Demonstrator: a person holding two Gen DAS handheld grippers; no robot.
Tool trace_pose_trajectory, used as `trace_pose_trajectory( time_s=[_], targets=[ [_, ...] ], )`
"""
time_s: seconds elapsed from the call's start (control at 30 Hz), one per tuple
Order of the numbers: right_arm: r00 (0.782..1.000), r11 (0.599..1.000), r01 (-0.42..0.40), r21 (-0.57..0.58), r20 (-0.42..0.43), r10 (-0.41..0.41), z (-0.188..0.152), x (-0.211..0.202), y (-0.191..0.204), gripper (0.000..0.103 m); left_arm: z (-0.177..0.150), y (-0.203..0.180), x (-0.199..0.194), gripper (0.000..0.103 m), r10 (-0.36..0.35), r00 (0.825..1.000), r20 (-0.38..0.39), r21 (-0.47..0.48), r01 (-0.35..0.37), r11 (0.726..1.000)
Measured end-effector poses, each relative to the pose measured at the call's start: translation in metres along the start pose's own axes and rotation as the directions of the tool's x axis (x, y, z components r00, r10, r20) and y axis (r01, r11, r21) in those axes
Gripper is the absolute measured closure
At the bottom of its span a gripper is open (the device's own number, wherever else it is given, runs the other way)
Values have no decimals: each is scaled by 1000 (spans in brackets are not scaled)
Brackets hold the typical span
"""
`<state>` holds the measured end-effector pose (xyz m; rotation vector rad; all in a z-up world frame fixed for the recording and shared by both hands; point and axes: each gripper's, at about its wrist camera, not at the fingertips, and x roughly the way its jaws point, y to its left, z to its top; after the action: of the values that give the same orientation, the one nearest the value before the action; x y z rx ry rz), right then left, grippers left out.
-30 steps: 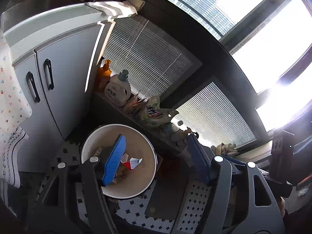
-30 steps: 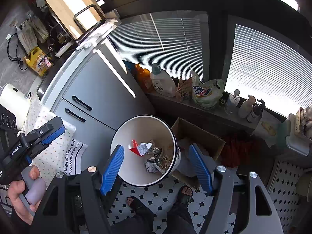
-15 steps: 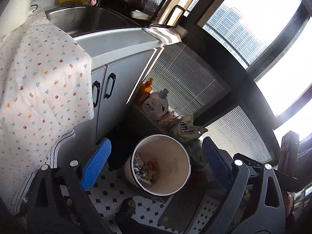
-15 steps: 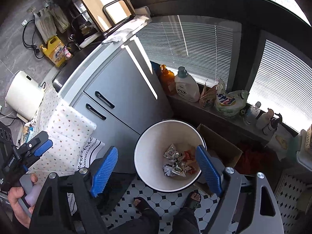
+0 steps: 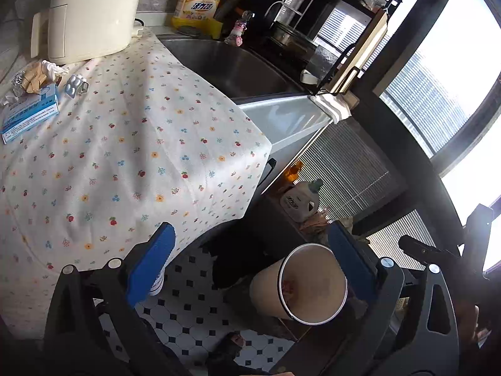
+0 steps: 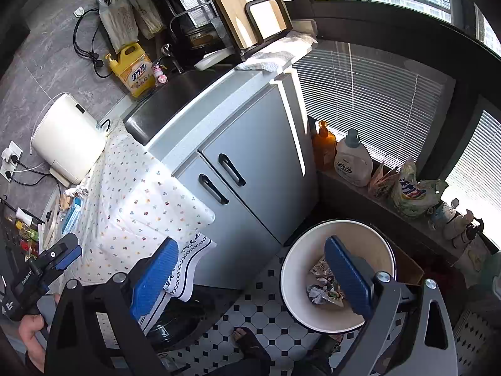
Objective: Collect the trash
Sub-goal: 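Move the left tool back over the counter toward the foil ball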
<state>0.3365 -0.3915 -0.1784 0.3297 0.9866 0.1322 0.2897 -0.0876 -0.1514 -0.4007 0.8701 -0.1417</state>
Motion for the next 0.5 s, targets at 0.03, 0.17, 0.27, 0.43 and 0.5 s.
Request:
trace_pose_trajectory(
  time_s=[0.03,0.17,0.27,0.43,0.5],
  targets=[
    [1000,1000,-6,-6,2,6,2,3,9,10,3,8,-4,6,10,1000,8,-7,-10,1000],
    [1000,999,-29,-34,2,29,5,14,44,9,14,45,-22,6,45,998,41,-39,-44,998],
    [999,997,-51,-55,6,52,7,19,73,9,21,73,-35,6,71,995,69,-58,-67,996],
    [996,992,-85,-90,13,86,9,26,121,9,36,119,-55,6,111,987,112,-102,-100,990],
    [996,990,-90,-105,13,92,9,31,138,9,42,139,-62,6,122,984,129,-118,-107,987]
  ],
)
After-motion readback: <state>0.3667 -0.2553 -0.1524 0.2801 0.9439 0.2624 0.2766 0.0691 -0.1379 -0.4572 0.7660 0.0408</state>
